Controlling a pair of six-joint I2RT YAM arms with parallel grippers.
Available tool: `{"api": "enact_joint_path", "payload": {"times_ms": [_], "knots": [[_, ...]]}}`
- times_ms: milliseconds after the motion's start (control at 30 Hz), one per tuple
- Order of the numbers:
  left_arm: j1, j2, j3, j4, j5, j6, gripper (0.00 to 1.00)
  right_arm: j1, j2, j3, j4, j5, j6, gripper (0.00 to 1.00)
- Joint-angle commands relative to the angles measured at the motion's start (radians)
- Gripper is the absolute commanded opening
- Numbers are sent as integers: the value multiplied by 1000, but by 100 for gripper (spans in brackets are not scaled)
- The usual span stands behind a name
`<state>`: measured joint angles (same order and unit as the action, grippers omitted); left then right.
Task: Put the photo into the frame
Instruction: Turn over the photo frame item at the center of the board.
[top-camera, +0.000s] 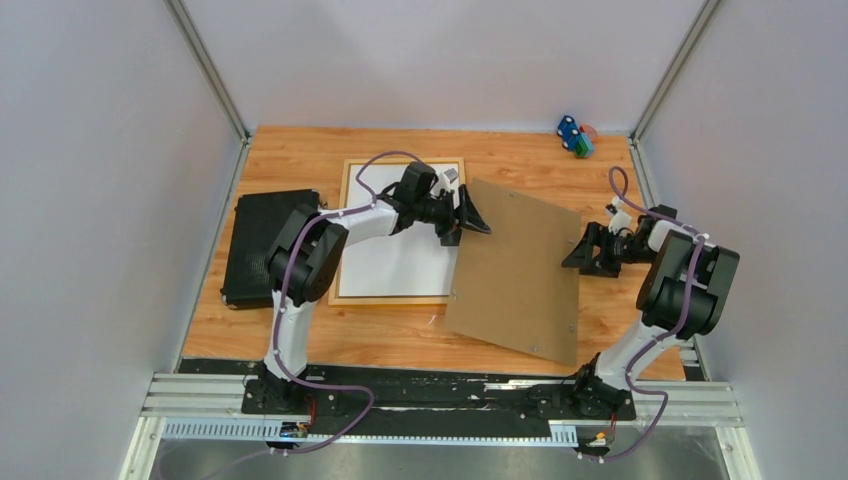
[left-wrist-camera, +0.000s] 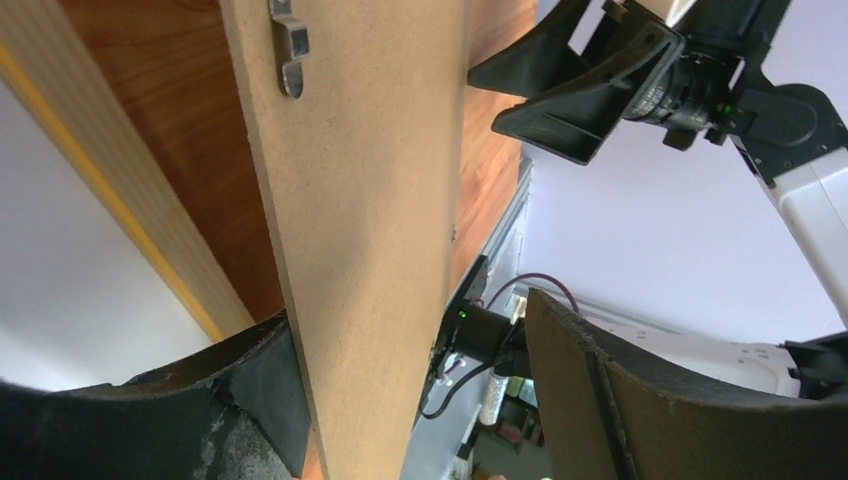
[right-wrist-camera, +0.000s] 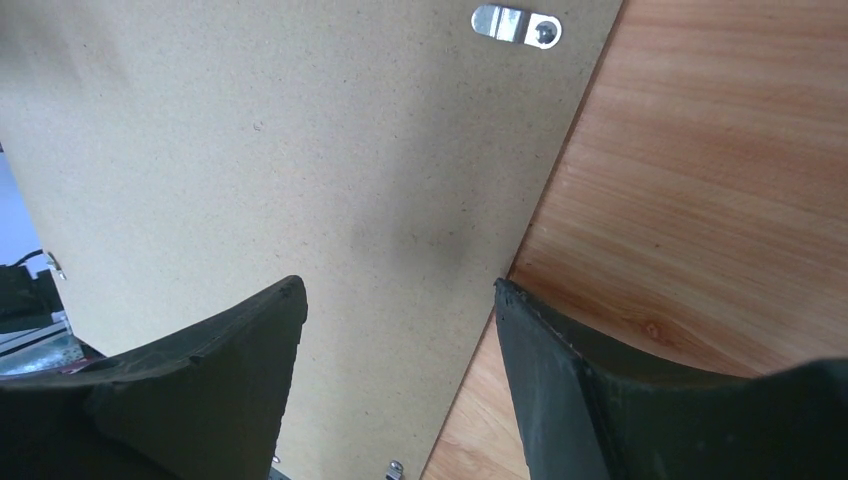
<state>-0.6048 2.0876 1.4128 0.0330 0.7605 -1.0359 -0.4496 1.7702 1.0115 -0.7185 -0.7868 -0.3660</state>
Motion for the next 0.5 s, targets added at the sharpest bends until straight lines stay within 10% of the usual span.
{"api": "enact_joint_path", "payload": {"times_ms": [0,467], "knots": [[-24,4,6,171,65,-62,76,1,49,20,-2,-81,-46,73],[-52,-17,-6,104,42,5,56,0,71,35,-18,-116,-64,72]]}}
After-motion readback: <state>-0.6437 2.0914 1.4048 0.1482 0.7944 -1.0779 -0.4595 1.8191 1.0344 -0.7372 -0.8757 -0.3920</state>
